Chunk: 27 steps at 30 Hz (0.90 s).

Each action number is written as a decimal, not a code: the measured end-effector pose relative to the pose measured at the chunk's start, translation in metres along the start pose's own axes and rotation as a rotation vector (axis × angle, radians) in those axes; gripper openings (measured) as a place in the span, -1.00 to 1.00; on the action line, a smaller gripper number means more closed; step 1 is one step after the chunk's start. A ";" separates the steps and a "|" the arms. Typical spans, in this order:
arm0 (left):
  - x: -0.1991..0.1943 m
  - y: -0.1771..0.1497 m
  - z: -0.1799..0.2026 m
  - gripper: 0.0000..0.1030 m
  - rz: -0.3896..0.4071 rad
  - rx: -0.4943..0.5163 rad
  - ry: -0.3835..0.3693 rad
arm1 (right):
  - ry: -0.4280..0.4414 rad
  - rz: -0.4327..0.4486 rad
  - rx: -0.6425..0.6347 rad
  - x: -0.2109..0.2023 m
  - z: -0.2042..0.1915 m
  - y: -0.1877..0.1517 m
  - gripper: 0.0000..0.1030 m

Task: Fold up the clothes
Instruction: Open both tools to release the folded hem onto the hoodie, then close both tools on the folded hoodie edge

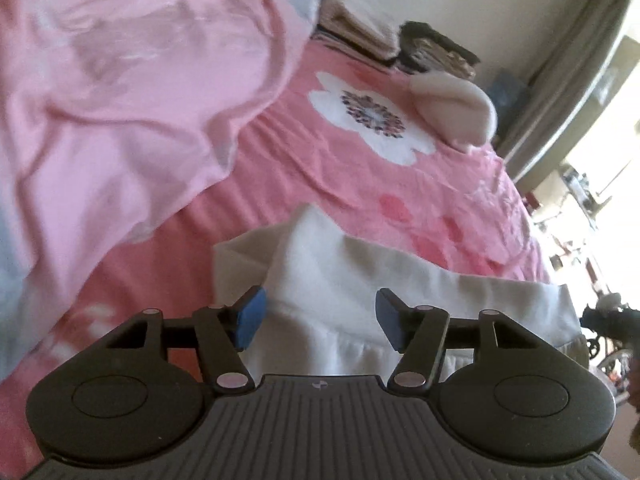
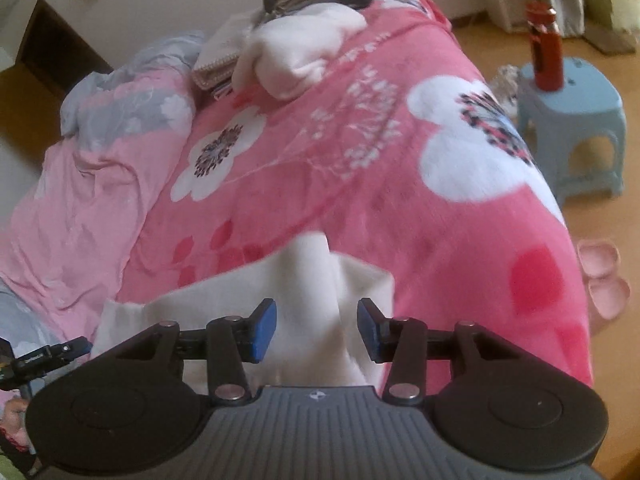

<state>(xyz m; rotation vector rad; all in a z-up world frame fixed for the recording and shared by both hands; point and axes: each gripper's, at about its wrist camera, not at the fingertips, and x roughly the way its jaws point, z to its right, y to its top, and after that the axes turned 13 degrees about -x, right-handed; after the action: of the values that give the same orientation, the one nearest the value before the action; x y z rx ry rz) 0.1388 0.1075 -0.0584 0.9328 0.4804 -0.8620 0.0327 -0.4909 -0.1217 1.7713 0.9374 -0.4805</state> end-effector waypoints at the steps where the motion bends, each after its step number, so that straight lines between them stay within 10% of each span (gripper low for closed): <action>1: 0.002 0.000 0.000 0.16 -0.001 0.005 -0.005 | -0.002 0.002 -0.006 0.007 -0.001 0.003 -0.08; 12: 0.027 0.009 -0.011 0.02 -0.028 -0.016 -0.030 | 0.066 -0.015 -0.021 0.035 -0.002 0.009 -0.13; 18: 0.026 0.003 -0.010 -0.98 -0.005 0.014 -0.024 | 0.031 0.028 -0.092 0.027 -0.009 0.004 -0.59; 27: -0.020 0.017 -0.034 -1.00 0.170 -0.135 -0.018 | 0.070 0.144 -0.130 0.006 -0.028 0.006 -0.86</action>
<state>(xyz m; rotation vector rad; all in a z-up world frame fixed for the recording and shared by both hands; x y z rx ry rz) 0.1406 0.1502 -0.0540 0.8281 0.4318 -0.6750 0.0382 -0.4644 -0.1108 1.7311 0.8625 -0.2614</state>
